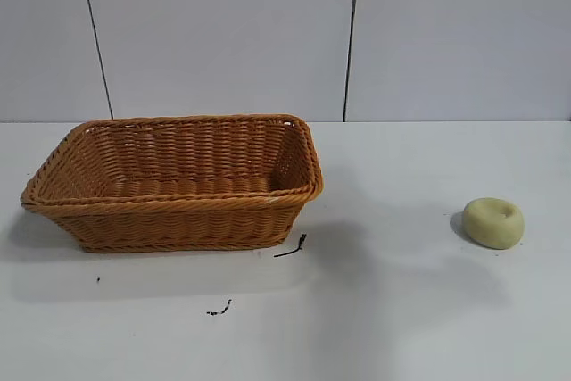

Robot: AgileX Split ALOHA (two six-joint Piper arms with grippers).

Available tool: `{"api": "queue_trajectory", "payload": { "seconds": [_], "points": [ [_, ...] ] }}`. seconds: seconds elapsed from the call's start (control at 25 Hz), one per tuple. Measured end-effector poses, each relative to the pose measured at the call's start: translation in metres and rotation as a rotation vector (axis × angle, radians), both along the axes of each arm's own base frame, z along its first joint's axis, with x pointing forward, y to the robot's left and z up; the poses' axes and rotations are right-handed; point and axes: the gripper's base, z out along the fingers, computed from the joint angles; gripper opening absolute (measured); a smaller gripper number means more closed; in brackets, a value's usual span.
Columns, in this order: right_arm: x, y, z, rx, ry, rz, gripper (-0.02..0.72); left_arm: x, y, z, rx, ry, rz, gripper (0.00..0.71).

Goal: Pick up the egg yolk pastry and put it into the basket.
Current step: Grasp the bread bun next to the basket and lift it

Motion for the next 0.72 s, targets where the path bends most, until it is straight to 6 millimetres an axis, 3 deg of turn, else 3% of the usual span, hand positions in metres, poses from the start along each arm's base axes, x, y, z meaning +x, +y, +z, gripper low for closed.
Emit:
{"api": "queue_trajectory", "payload": {
  "seconds": [0.2,0.36,0.52,0.72],
  "points": [
    [0.068,0.002,-0.033,-0.002,0.121,0.000,0.688,0.000,0.000,0.000,0.000,0.000,0.000,0.696],
    [0.108,0.004,-0.068,0.001,0.200,-0.002,0.688,0.000,0.000,0.000,0.000,0.000,0.000,0.696],
    [0.135,0.006,-0.107,0.016,0.250,-0.009,0.688,0.000,0.000,0.000,0.000,0.000,0.000,0.696],
    [0.152,0.008,-0.157,0.035,0.277,-0.023,0.688,0.000,0.000,0.000,0.000,0.000,0.000,0.696]
  ]
}}
